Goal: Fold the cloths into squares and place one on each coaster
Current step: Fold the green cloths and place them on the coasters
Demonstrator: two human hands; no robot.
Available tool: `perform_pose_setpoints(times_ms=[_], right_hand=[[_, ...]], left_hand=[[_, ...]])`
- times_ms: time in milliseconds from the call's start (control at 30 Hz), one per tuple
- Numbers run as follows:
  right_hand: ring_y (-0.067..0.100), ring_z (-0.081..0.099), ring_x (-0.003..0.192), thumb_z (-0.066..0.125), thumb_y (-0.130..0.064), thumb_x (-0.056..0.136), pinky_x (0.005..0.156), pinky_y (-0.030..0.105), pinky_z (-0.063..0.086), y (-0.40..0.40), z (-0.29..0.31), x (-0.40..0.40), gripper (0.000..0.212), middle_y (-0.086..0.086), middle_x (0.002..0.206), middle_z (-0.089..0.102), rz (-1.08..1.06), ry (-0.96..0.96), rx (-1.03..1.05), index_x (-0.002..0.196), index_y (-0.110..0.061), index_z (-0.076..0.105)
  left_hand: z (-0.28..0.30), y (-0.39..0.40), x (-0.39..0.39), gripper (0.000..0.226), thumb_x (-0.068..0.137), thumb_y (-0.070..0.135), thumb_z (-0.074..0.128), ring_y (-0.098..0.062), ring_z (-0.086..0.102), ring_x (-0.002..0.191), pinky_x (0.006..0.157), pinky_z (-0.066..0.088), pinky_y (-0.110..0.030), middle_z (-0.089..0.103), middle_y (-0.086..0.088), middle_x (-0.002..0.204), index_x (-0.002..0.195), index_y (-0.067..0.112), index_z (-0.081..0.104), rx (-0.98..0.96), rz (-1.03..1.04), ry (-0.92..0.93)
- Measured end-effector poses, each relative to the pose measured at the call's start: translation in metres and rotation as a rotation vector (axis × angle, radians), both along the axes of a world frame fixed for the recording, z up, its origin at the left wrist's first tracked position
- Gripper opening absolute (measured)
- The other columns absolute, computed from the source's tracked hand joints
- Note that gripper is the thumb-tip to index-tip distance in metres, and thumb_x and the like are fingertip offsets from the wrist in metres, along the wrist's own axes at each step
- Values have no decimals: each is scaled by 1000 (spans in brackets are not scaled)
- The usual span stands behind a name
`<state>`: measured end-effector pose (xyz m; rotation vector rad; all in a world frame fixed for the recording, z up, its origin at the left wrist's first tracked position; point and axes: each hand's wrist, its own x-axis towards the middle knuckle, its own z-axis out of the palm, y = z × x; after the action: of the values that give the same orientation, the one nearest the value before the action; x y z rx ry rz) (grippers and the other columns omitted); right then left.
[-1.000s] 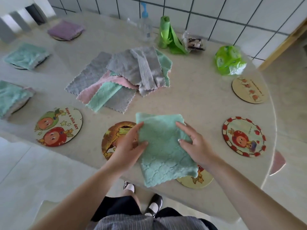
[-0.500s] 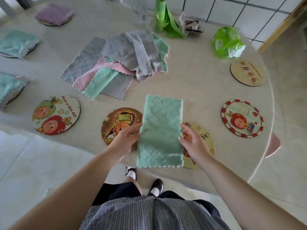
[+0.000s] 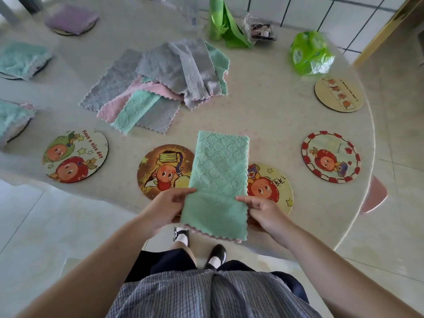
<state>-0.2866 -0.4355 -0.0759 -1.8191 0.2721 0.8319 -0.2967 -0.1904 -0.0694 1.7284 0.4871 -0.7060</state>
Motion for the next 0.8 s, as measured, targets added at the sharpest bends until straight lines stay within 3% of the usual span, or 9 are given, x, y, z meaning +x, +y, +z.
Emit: perform_pose_setpoints(times_ms=[100,200,267,333,400,500,600,700,800], right_hand=[[-1,61,56,46,4,90,53,16,47,2,-5,-4,43,-9,92,70,-11,-2,5,110,-30,63],[1,62,56,51,-2,90,54,19,49,3,-3,1,34,-12,81,71,-62,-50,-1,98,-31,68],[5,57,52,52,-5,90,51,21,49,2,-1,11,33,-13,65,69,-86,-102,-18,87,-31,71],[10,44,44,50,-5,88,44,20,37,3,6,18,34,-9,47,56,-68,-149,-51,73,-28,71],[9,35,40,52,-13,88,47,21,28,4,10,25,31,-9,39,43,-77,-161,-77,63,-26,65],[14,32,41,56,-34,89,50,25,28,8,15,42,21,-9,43,42,-121,-176,-89,71,-32,65],[22,48,53,56,-40,89,54,30,40,7,7,106,17,-6,61,63,-199,-149,-147,76,-35,66],[9,36,40,54,-37,91,44,21,30,7,-1,107,32,-8,45,45,-94,-131,-249,68,-15,63],[5,34,39,53,-38,91,42,18,30,9,-6,100,34,-5,54,47,-49,-161,-303,77,-7,62]], left_hand=[[0,-2,2,35,90,0,50,-20,68,82,70,58,-32,65,-3,105,110,24,66,20,24,-37],[3,-2,11,29,89,5,54,-7,64,88,83,53,-29,69,9,96,98,28,70,168,-33,-148],[11,-3,19,33,86,3,56,3,61,81,79,51,-22,69,18,83,90,34,69,231,-56,-217],[18,-6,24,36,83,2,60,3,58,78,70,47,-18,65,20,82,87,38,65,226,-32,-295],[21,-7,28,29,86,9,60,0,57,83,74,46,-20,64,17,87,88,38,62,181,22,-337],[17,-10,42,17,89,16,58,-13,63,90,80,52,-30,67,6,96,101,27,62,60,148,-326],[1,-13,112,25,89,18,58,-19,64,92,79,56,-41,66,1,102,115,18,60,71,148,-227],[-14,-12,115,30,88,21,60,-19,65,92,79,56,-45,66,1,104,118,18,59,142,111,-180],[-16,-12,105,33,88,23,59,-13,63,89,78,56,-41,63,9,97,120,20,51,200,105,-212]])
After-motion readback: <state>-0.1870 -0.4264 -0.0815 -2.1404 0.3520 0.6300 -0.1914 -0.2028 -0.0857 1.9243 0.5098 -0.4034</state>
